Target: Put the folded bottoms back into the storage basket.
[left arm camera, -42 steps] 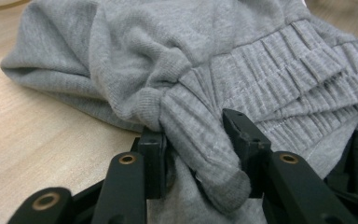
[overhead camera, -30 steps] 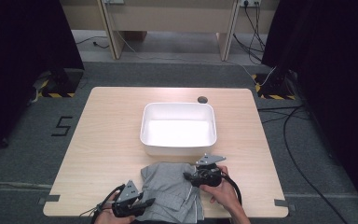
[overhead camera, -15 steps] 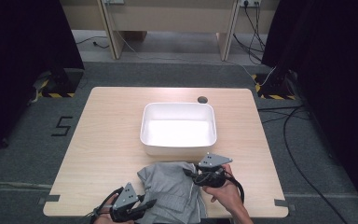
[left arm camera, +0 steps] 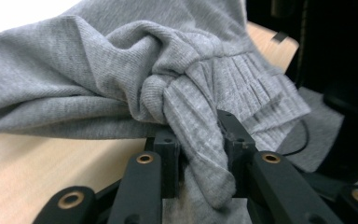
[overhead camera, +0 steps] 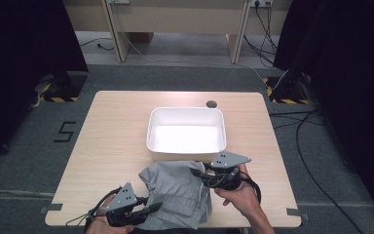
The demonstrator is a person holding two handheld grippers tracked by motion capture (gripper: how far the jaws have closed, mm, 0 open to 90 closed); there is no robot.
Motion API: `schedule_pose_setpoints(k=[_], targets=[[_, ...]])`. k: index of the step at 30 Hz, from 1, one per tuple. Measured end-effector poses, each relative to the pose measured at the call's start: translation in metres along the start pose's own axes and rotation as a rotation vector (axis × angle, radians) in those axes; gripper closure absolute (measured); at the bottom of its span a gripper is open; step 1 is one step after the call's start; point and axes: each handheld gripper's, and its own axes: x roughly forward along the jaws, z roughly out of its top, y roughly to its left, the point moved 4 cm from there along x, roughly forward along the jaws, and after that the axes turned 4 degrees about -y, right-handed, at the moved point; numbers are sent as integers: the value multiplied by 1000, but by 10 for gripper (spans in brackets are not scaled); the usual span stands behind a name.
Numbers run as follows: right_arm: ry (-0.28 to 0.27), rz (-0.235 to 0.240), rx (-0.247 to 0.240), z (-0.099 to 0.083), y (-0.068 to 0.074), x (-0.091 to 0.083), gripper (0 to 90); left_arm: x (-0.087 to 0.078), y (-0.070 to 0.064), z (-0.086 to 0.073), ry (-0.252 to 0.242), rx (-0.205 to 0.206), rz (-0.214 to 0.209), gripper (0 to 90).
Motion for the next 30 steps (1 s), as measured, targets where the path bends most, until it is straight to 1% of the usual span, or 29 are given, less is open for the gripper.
schedule_pose_setpoints(k=[1,2,6,7,10,12,14,15,19,20,22,26,27,30], targets=[[-9,4,-11,5,0,-1,716,-2,0,4,0,6,-1,717],[-20,6,-14,13,1,-3,716,-6,1,13,-8,17,-2,718],[-34,7,-39,29,1,-6,717,-12,5,30,-19,28,-11,718],[-39,7,-38,33,1,-7,717,-13,6,34,-22,28,-10,718],[-53,3,-34,44,-2,-10,717,-16,8,44,-26,46,-5,717],[-53,3,-41,47,-4,-10,717,-16,9,47,-24,49,-3,717],[-50,6,-23,54,-9,-9,718,-16,12,55,-22,53,-4,718],[-47,7,-19,56,-10,-9,718,-17,12,58,-21,52,-6,717],[-41,-2,-34,65,-14,-10,719,-17,18,69,-21,49,-7,718],[-48,-5,-38,68,-15,-10,719,-17,20,72,-22,48,-7,718],[-47,-10,-33,73,-18,-11,719,-17,23,79,-26,44,-11,718],[-65,-17,-23,87,-25,-12,722,-17,28,93,-35,39,-11,718],[-67,-22,-25,90,-27,-13,722,-17,30,97,-35,43,-11,718],[-75,-29,-31,102,-32,-14,723,-17,33,109,-43,34,-19,718]])
